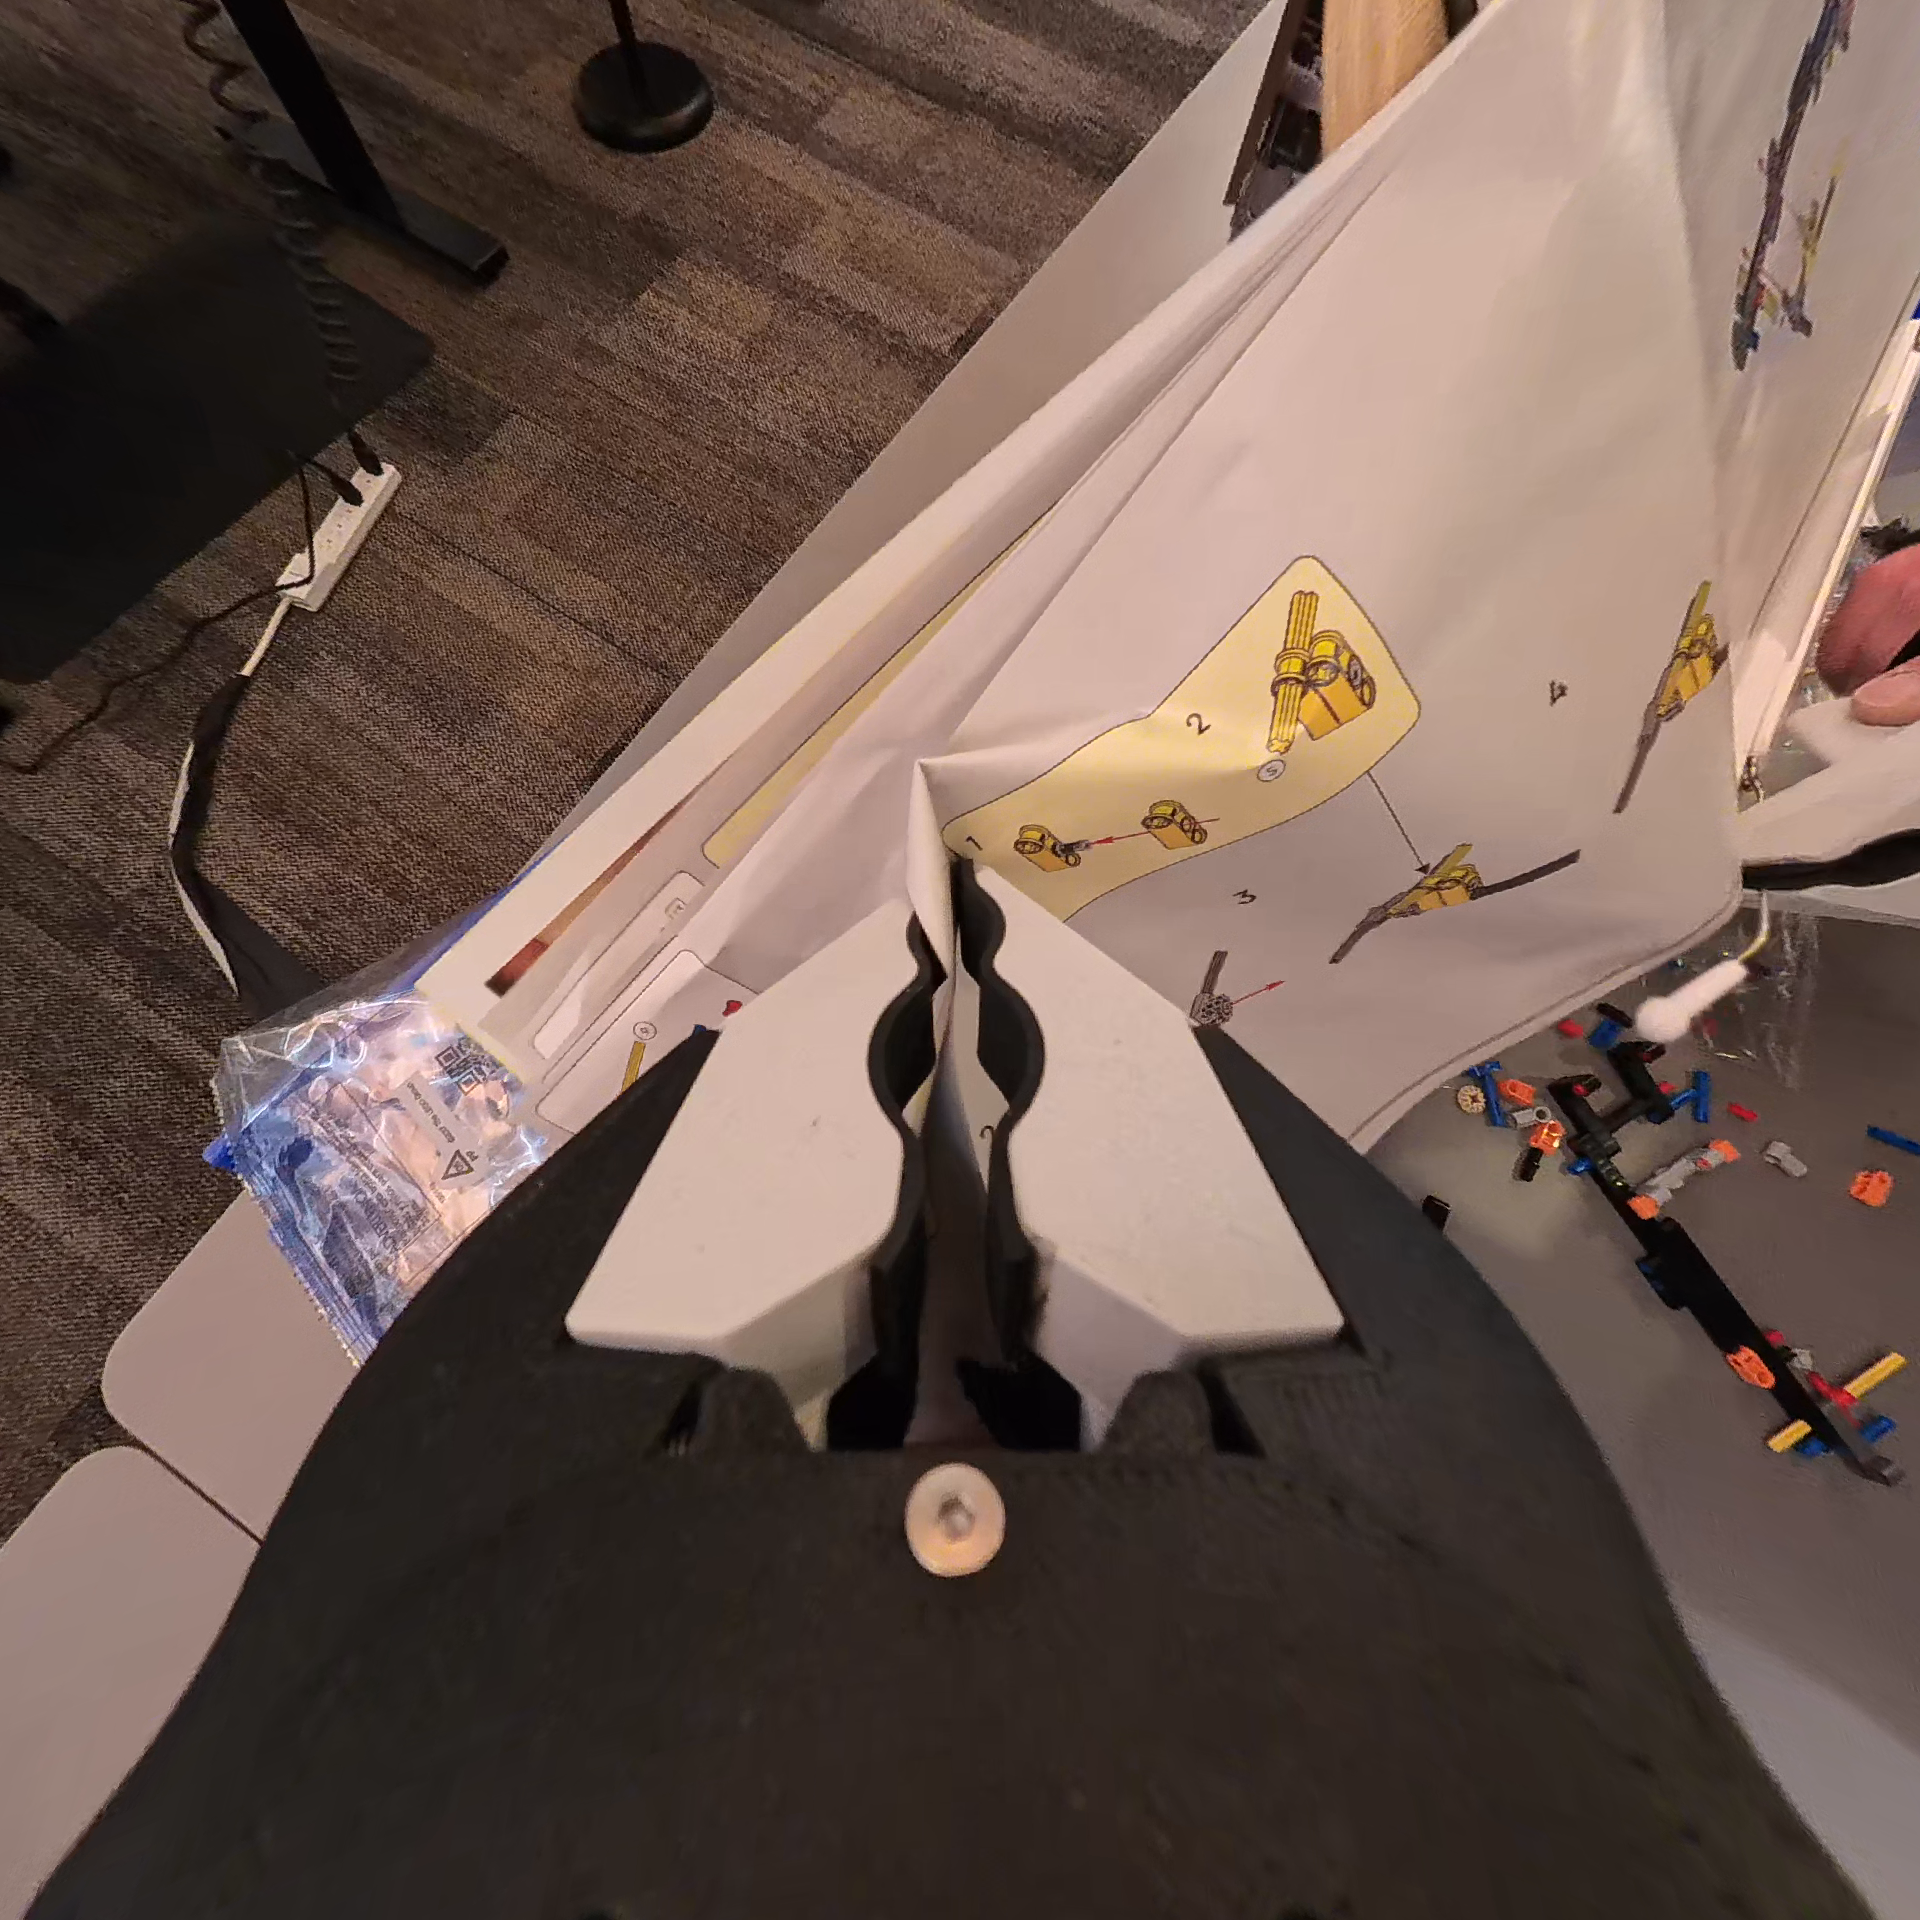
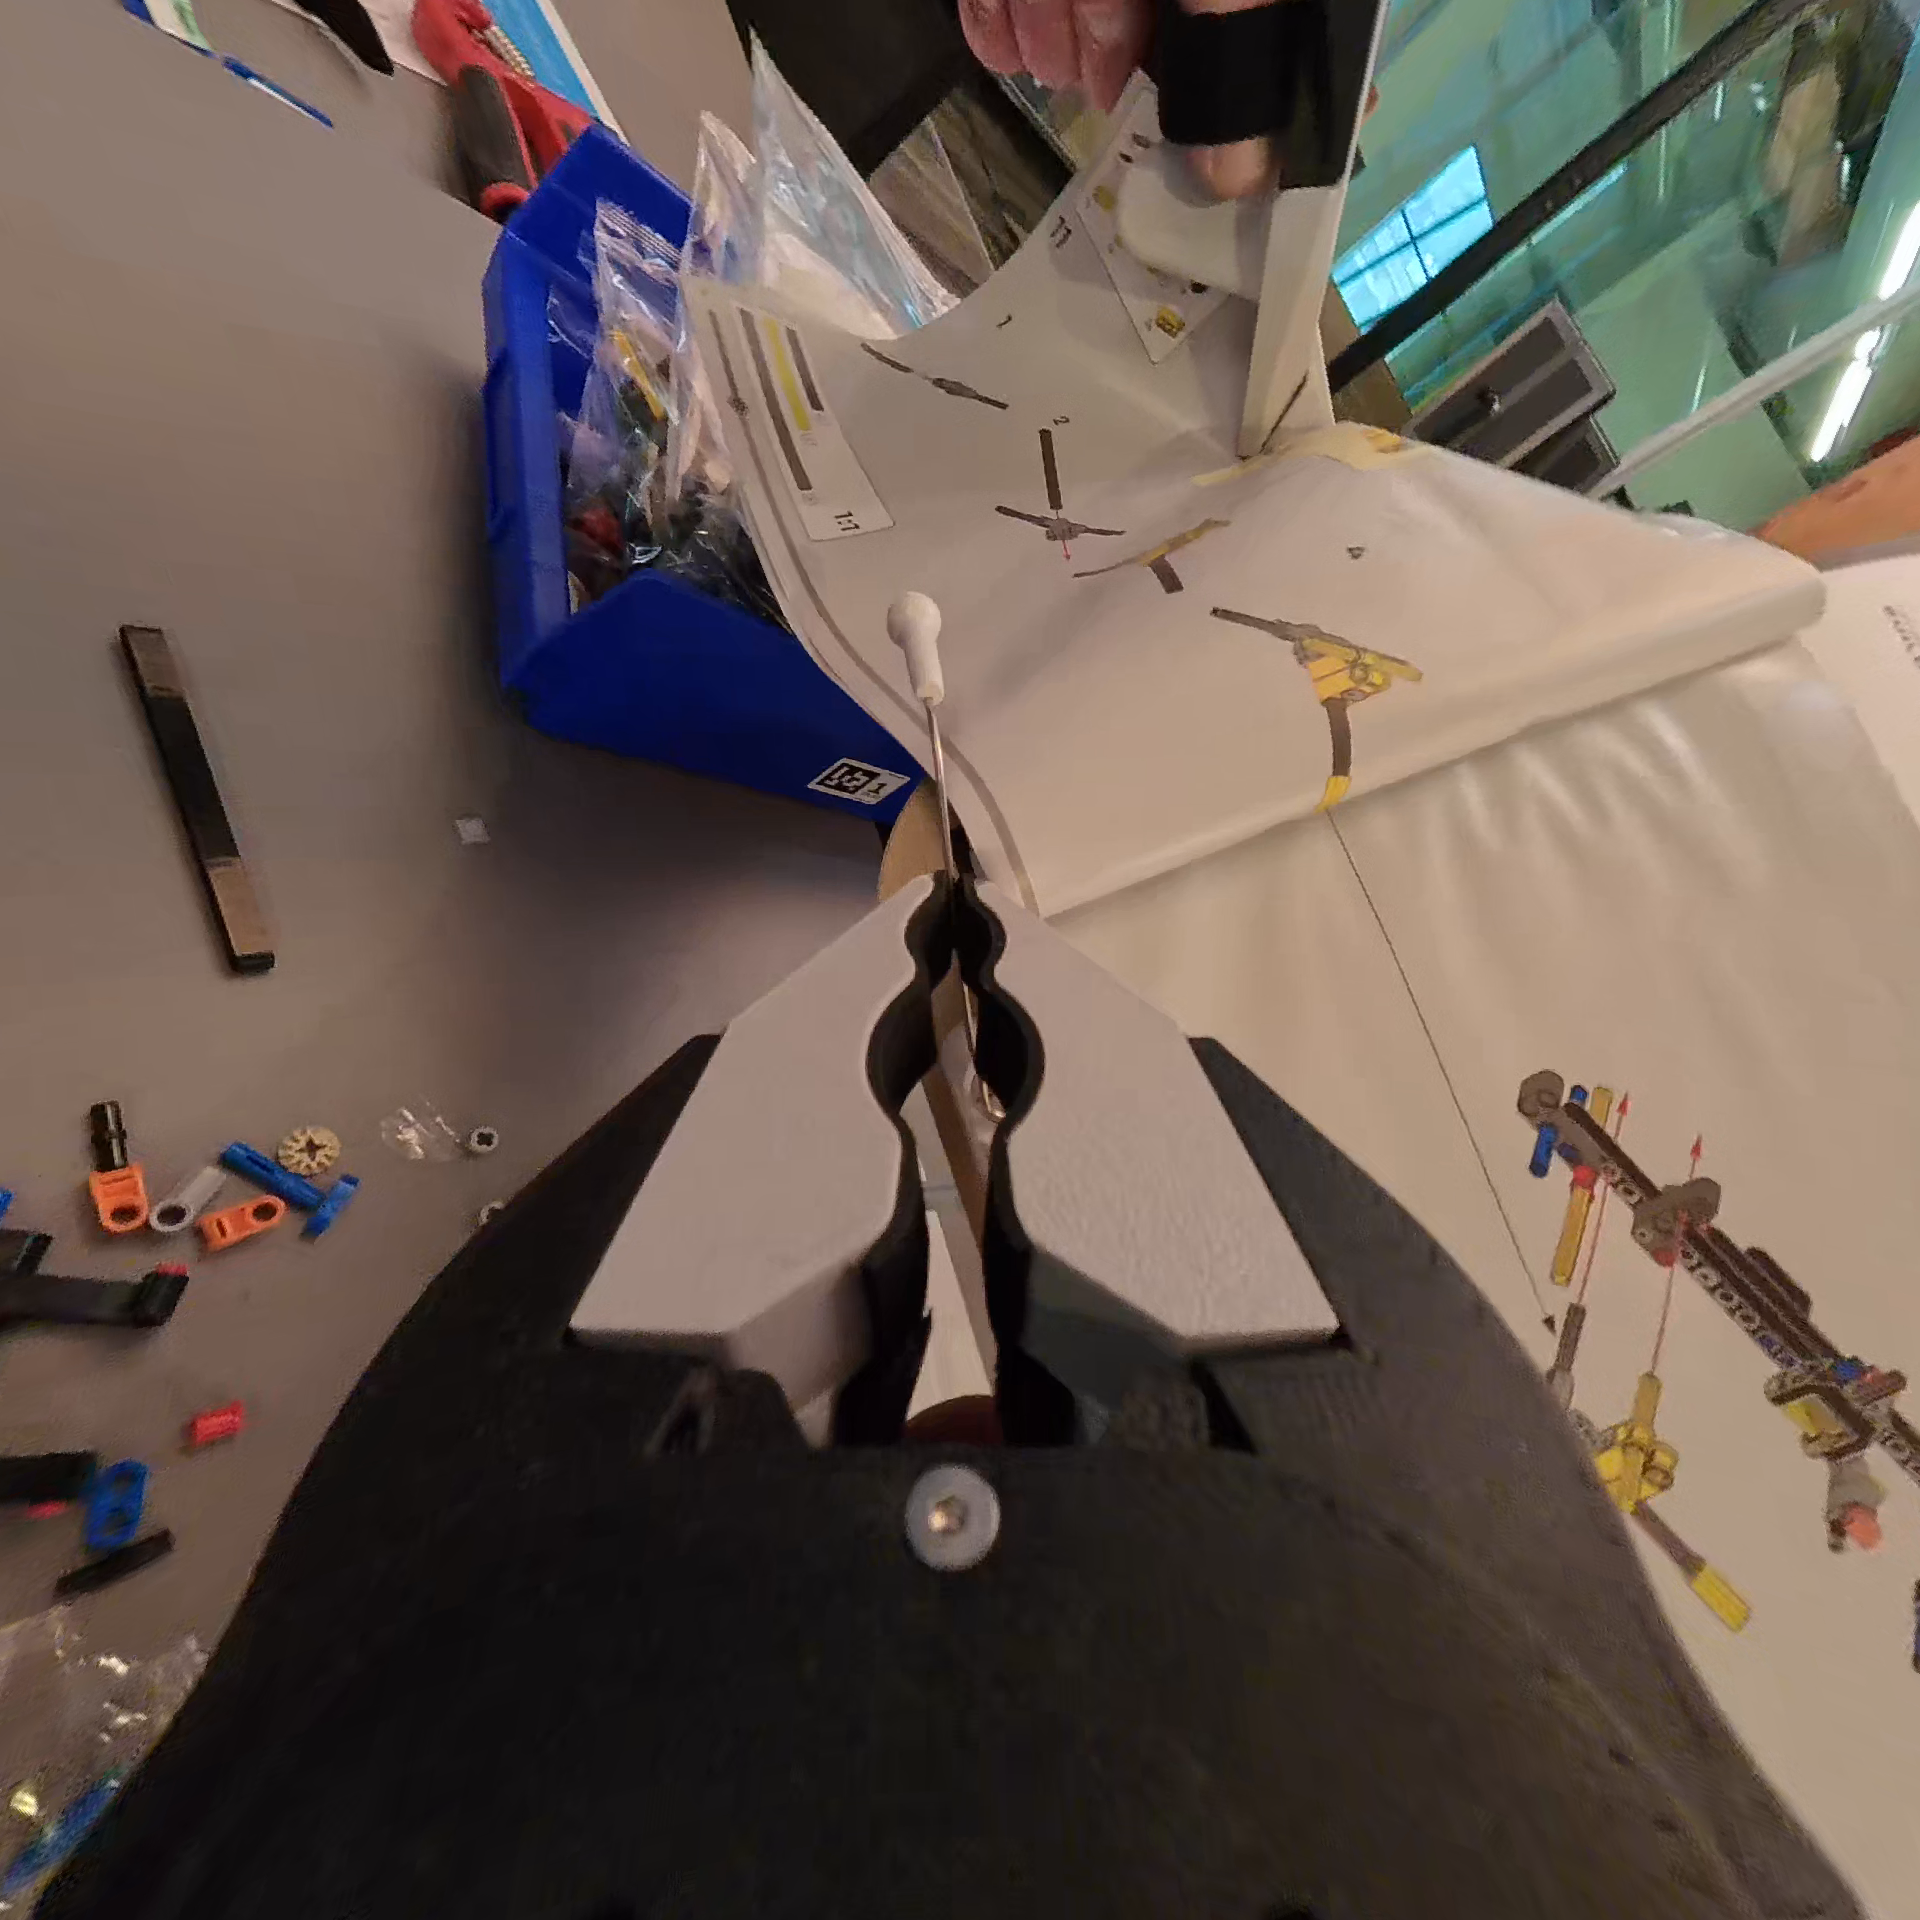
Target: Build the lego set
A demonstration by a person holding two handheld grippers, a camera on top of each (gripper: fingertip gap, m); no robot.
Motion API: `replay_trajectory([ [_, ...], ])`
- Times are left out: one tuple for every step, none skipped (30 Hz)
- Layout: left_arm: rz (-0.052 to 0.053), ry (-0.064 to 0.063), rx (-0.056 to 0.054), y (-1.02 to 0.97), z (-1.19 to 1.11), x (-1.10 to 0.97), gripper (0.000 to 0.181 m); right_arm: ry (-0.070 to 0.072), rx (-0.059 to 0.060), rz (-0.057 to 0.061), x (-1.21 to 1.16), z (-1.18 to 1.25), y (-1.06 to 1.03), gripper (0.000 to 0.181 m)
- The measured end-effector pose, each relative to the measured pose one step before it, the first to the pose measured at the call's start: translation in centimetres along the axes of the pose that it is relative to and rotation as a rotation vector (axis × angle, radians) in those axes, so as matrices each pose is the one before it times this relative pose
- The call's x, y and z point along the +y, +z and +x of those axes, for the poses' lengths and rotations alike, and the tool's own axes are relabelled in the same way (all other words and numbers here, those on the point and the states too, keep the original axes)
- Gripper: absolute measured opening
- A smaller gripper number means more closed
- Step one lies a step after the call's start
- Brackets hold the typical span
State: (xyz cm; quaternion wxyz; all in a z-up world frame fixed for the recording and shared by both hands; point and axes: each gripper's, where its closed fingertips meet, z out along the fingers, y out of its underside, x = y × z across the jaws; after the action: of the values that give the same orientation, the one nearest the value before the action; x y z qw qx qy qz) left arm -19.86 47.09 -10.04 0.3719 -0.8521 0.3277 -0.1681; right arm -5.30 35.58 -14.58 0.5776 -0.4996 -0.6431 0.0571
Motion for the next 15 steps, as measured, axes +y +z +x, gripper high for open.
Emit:
replay_trajectory([
  [-0.0001, 0.0014, -0.0018, -0.01, -0.015, 0.025, 0.0, 0.0399, -0.0013, 0.0018, 0.024, -0.01, 0.049, 0.0],
  [0.0006, 0.0016, -0.0004, -0.027, -0.004, 0.021, 0.0, 0.043, -0.0036, 0.0089, 0.001, -0.026, 0.007, 0.0],
  [0.0048, -0.0018, 0.0034, -0.033, 0.045, -0.035, 0.0, 0.0429, 0.0006, 0.0063, 0.049, 0.002, 0.02, 0.0],
  [0.004, 0.0, -0.0003, -0.027, -0.026, -0.022, 0.0, 0.0583, -0.0003, 0.007, -0.002, 0.008, 0.018, 0.0],
  [0.0027, 0.0011, -0.0008, 0.006, -0.014, 0.001, 0.0, 0.0475, 0.0054, 0.0068, -0.017, 0.043, 0.014, 0.0],
  [0.0033, -0.0008, 0.0009, 0.01, -0.005, -0.009, 0.0, 0.0285, 0.0093, -0.0006, 0.06, 0.008, 0.056, 0.0],
  [0.0019, 0.0007, -0.0005, 0.009, 0.001, -0.009, 0.0, 0.0307, 0.0071, -0.0015, 0.045, 0.01, 0.03, 0.0],
  [0.0019, 0.0012, -0.0007, 0.003, 0.009, -0.016, 0.0, 0.0285, 0.0074, -0.0074, 0.037, 0.025, 0.023, 0.0],
  [0.0014, 0.0014, 0.0008, 0.026, 0.066, -0.03, 0.0, 0.0308, 0.0104, -0.0096, 0.011, 0.081, 0.04, 0.0],
  [-0.0004, 0.0034, -0.0038, 0.049, 0.007, 0.004, 0.0, 0.038, 0.0137, -0.0101, 0.035, 0.124, 0.114, 0.001],
  [-0.0017, 0.0032, -0.0147, 0.047, -0.177, 0.0, 0.0, 0.0289, 0.013, -0.0148, 0.095, 0.05, 0.173, 0.001],
  [-0.0014, -0.0004, -0.0011, 0.048, -0.018, 0.009, 0.0, 0.0, 0.0158, -0.0135, 0.012, 0.013, 0.043, 0.001],
  [-0.0001, -0.0054, 0.0152, 0.057, 0.209, 0.001, 0.0, -0.0181, 0.013, -0.0109, -0.033, -0.047, -0.139, 0.002],
  [-0.0039, 0.0013, 0.0078, 0.076, 0.185, 0.048, 0.0, -0.037, 0.0036, -0.0091, -0.002, -0.207, -0.265, 0.003],
  [-0.0114, 0.0092, -0.0108, 0.057, -0.047, 0.152, 0.0, -0.0517, 0.0022, 0.0008, -0.09, -0.252, -0.401, 0.004],
])
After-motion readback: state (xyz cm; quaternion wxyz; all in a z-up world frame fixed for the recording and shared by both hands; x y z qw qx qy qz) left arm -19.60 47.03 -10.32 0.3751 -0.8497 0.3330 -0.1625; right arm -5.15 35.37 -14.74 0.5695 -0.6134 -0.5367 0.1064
